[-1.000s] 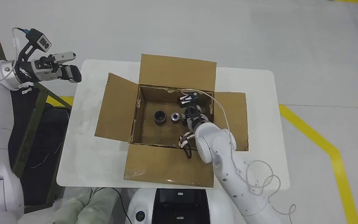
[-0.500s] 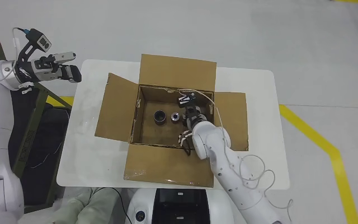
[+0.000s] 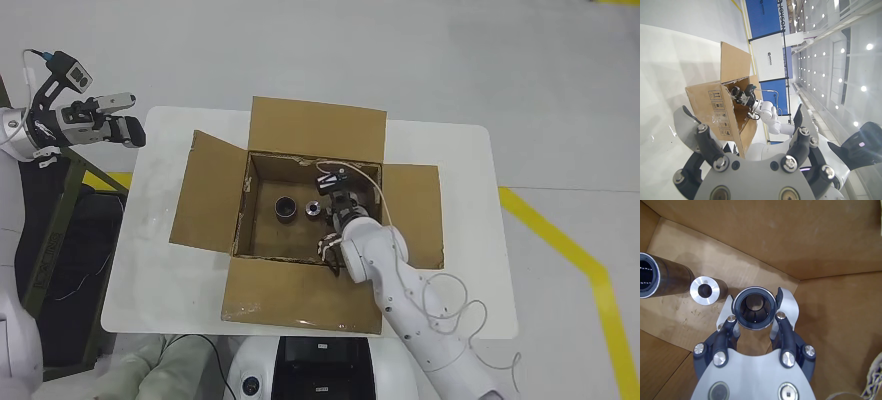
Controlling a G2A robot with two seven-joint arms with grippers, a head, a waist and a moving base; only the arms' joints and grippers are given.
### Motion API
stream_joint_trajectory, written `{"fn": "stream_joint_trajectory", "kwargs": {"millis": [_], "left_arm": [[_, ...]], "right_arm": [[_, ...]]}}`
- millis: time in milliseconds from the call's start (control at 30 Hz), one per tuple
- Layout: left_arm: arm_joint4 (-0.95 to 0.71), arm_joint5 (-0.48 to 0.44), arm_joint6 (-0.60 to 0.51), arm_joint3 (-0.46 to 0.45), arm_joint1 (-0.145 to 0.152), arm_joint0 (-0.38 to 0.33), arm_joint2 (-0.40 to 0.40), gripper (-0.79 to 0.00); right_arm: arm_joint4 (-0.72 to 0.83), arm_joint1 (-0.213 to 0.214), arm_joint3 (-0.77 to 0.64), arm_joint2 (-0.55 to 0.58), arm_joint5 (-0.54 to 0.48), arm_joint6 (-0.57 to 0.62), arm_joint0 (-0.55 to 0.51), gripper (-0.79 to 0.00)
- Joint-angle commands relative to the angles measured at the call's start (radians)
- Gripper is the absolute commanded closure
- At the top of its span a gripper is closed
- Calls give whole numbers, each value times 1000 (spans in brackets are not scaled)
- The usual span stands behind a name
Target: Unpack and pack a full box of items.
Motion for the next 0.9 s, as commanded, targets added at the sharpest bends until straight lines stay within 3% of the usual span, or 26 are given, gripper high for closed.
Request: {"fn": "stream_joint_trajectory", "kwargs": {"millis": [0,167,233,867], "left_arm": [[0,0,0,0,0,0,0,-785],[0,0,0,0,0,0,0,-785],[0,0,0,0,0,0,0,-785],[0,0,0,0,0,0,0,-785]], "right_arm": [[-4,-1,-6,1,0,4,-2,-502],[-32,1,-66,5,0,17,-21,-711],[-46,3,-99,8,-2,21,-34,-730],[-53,12,-429,14,-74,27,-149,-727]]}}
